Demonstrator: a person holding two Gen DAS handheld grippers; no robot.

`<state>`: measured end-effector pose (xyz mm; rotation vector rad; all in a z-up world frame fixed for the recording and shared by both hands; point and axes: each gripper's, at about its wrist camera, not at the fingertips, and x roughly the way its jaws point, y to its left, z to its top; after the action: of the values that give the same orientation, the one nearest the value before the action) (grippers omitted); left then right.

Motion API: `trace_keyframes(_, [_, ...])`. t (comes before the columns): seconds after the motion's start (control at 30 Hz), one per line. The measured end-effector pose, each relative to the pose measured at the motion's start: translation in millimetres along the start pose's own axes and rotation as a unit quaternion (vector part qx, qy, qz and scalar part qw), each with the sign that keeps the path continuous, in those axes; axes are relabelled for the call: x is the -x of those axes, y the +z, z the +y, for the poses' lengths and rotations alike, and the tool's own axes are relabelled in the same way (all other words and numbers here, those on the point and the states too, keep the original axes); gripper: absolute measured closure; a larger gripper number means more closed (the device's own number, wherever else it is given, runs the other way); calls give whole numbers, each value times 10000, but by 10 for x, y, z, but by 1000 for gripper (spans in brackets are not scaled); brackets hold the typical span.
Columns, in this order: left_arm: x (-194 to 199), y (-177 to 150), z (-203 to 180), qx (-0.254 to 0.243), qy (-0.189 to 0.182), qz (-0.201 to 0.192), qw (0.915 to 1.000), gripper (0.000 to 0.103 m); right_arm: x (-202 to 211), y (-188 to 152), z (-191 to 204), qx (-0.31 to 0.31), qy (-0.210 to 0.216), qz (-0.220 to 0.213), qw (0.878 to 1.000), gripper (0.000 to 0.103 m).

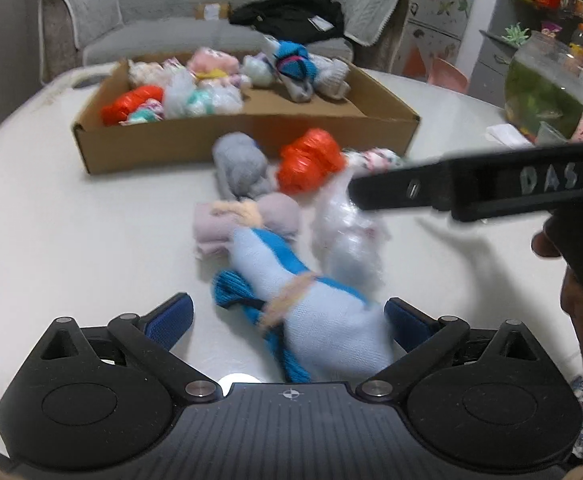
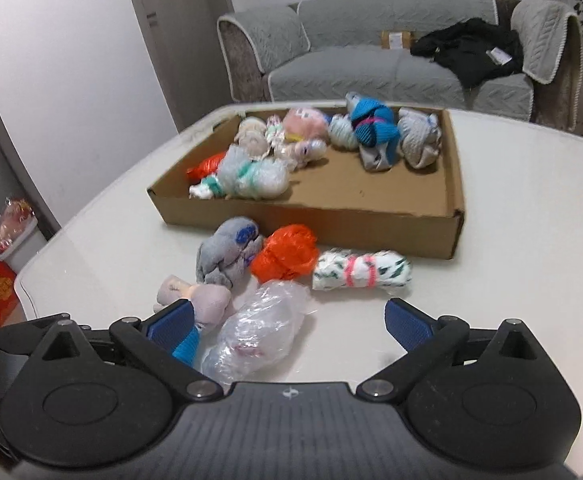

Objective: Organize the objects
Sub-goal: 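Grasp the rope-tied light blue sock with the left gripper while the right grasps the clear plastic bag bundle, then carry the blue sock and clear bag bundle into the box and open both grippers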

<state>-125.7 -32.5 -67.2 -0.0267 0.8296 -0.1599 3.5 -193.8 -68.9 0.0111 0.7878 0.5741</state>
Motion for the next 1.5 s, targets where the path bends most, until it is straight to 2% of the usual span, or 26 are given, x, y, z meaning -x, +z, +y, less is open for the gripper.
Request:
trace_keyframes(0.1, [41,-12,108,106,158,12,9998,1,-153,-29,74,51,25,195,9998,10])
trace_keyframes(0.17, [89,-19,190,80,382,-32,9992,1,-263,-19,140,123,25,308,9994,20])
trace_keyframes(0.23, [142,-37,288,88,568,-52,9983,1,-343,-43,172,151,-6,411,9990,25])
trace_keyframes(0.37, [209,-36,436,141,848,-133,9962,1,-326,-155,201,339,-116,387,9986,34])
trace_keyframes(0.43, [210,-4,468,193,848,-181,9960,1,-272,-217,210,429,-199,323,9984,50])
trace_keyframes(0.47, [201,17,463,167,845,-211,9961,2,-241,-248,201,465,-207,274,9983,54])
trace_keyframes(0.53, [172,41,440,83,877,-283,9957,4,-187,-304,187,531,-203,193,9982,64])
trace_keyframes(0.6, [122,51,419,9,824,-258,9963,17,-139,-348,167,550,-173,144,9982,68])
trace_keyframes(0.63, [95,48,413,-6,776,-217,9967,21,-123,-364,155,548,-168,126,9983,69])
trace_keyframes(0.67, [73,42,412,-7,747,-174,9971,31,-108,-375,141,559,-160,116,9982,69])
trace_keyframes(0.7, [61,35,414,-12,720,-155,9973,37,-90,-390,127,577,-144,99,9982,70])
trace_keyframes(0.77, [78,35,414,-84,742,-193,9970,42,-62,-404,91,578,-134,74,9982,70])
trace_keyframes(0.87, [96,38,432,-135,751,-197,9969,46,-39,-406,38,566,-115,62,9983,72])
trace_keyframes(1.1, [283,76,551,-157,826,-279,9961,47,131,-402,-111,624,-249,-7,9977,73])
trace_keyframes(1.27, [508,306,675,-181,906,-513,9944,49,400,-241,-314,607,-461,-261,9967,73])
trace_keyframes(1.3, [546,373,679,-225,934,-600,9936,52,449,-172,-364,597,-499,-337,9964,73])
trace_keyframes(1.33, [584,452,682,-272,943,-695,9927,60,494,-102,-407,585,-538,-427,9959,73])
trace_keyframes(1.37, [604,543,696,-284,922,-762,9924,73,532,-28,-444,585,-584,-519,9952,73])
trace_keyframes(1.4, [625,626,705,-259,874,-838,9923,70,562,46,-475,590,-611,-599,9946,73])
trace_keyframes(1.5, [588,838,710,-283,770,-995,9916,71,559,253,-532,611,-577,-775,9934,73])
